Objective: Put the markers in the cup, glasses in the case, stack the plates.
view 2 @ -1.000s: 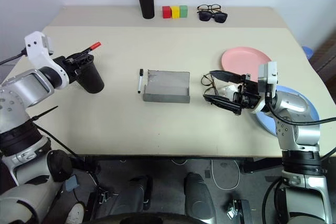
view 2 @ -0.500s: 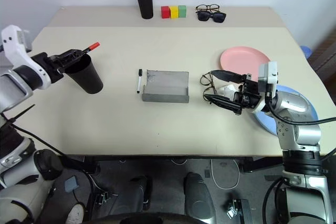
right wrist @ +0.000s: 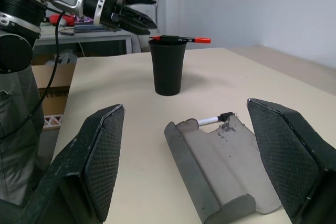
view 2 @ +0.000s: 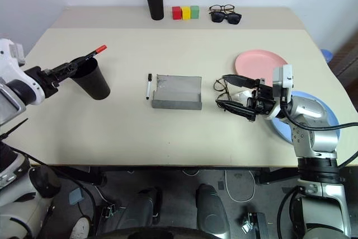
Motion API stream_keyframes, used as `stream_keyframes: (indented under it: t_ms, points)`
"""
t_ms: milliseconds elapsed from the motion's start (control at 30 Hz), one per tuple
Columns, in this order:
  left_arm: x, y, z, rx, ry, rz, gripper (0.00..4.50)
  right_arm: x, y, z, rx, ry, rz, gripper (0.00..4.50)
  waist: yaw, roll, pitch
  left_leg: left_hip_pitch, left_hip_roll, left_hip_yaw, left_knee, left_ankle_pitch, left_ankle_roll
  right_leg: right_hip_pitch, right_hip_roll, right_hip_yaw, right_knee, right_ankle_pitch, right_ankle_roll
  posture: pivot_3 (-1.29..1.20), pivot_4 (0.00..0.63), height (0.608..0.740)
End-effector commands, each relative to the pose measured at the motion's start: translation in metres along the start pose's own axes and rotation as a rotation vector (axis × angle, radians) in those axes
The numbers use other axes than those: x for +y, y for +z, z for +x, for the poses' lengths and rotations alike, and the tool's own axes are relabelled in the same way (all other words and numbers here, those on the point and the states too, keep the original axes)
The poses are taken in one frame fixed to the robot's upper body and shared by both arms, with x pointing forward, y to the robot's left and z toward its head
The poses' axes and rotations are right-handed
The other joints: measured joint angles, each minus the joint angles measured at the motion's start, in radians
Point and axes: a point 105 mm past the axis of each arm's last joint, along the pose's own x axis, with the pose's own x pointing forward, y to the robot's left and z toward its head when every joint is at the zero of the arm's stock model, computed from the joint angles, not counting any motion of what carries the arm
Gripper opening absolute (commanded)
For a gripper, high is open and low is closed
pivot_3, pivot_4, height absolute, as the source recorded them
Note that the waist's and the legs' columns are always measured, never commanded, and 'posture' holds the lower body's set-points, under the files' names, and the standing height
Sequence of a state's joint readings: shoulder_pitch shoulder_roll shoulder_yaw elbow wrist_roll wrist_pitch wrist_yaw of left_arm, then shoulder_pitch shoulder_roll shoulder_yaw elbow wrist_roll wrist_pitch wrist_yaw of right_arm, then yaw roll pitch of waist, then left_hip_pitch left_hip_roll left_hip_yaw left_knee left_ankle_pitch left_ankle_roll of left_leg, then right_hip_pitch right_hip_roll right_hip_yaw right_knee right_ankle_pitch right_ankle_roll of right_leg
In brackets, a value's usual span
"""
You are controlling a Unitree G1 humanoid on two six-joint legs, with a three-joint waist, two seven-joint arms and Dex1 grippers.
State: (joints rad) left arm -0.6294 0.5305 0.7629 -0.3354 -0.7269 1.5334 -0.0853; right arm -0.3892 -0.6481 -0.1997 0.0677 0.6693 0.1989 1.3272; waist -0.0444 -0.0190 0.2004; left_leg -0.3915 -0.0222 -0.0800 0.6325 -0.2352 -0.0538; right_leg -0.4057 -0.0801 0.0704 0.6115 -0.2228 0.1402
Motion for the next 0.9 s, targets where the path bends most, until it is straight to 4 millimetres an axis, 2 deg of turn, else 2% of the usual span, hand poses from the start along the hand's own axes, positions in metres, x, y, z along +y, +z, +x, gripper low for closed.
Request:
stream_keyframes:
  t_ms: [33,600,900]
  points:
    - [0.001,0.008,-0.003,-0.050,0.022,0.022,3.24,0.001,0.009,-0.003,-0.010,-0.004,-0.042,3.81,0.000,0.000,0.000,0.000,0.000,0.000,0.000,0.000,0.000,0.000,0.000,0.000,0.000,0.000,0.000,0.00,0.150,0.740]
    - [-0.018,0.012,0.020,-0.080,-0.023,-0.009,3.24,0.006,0.012,-0.011,0.004,-0.047,-0.045,3.81,0.000,-0.001,0.000,0.000,0.000,0.000,0.000,0.000,0.000,0.000,0.000,0.000,0.000,0.000,0.000,0.00,0.150,0.740]
    - [-0.026,0.015,0.018,-0.099,-0.072,-0.004,3.24,0.005,0.013,-0.011,0.007,-0.057,-0.044,3.81,0.000,-0.001,0.000,0.000,0.000,0.000,0.000,0.000,0.000,0.000,0.000,0.000,0.000,0.000,0.000,0.00,0.150,0.740]
